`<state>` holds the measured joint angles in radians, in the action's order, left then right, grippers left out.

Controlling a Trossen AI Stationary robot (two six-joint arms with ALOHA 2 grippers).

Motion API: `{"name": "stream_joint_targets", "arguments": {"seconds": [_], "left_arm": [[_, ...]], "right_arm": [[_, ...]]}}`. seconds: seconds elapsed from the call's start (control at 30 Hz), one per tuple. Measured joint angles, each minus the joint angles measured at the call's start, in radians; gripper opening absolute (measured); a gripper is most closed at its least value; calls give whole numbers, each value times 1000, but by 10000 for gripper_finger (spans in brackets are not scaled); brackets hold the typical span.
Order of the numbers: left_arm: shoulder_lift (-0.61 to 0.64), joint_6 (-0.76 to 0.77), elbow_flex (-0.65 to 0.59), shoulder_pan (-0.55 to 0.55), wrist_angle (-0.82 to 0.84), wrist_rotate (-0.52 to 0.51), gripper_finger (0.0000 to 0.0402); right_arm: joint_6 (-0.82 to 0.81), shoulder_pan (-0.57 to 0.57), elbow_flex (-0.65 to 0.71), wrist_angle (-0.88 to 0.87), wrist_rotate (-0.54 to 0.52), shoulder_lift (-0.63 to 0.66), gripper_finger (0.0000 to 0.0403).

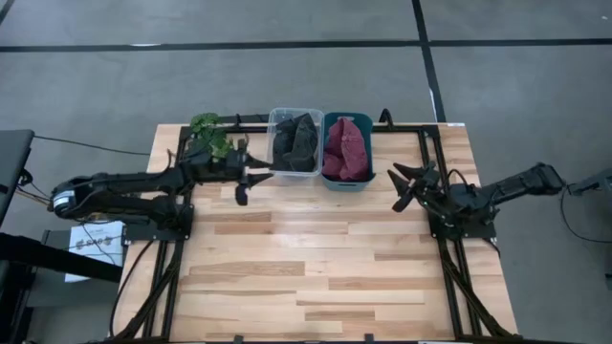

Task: Pick & Place hat
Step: Put the red cap into the blue bin

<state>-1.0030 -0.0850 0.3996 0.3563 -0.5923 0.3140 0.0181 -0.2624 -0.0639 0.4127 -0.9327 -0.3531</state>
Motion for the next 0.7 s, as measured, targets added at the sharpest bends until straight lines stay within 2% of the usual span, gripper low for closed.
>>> {"name": "stream_joint_targets", "arguments": {"seconds": [0.1,0.2,0.47,0.6,0.7], "left_arm": [[53,18,-76,-4,-72,0,127],[90,19,-121,-4,-89,-1,127],[141,68,-152,-3,-87,-18,127],[144,76,-160,-3,-81,-18,127],[144,99,-160,-3,-81,-18,127]], "right_arm": [[-22,101,0,0,142,0,124],[-46,195,0,1,220,0,112],[-65,412,0,-1,455,-26,62],[-93,510,0,4,544,-88,14],[-99,565,0,47,610,-145,6]]}}
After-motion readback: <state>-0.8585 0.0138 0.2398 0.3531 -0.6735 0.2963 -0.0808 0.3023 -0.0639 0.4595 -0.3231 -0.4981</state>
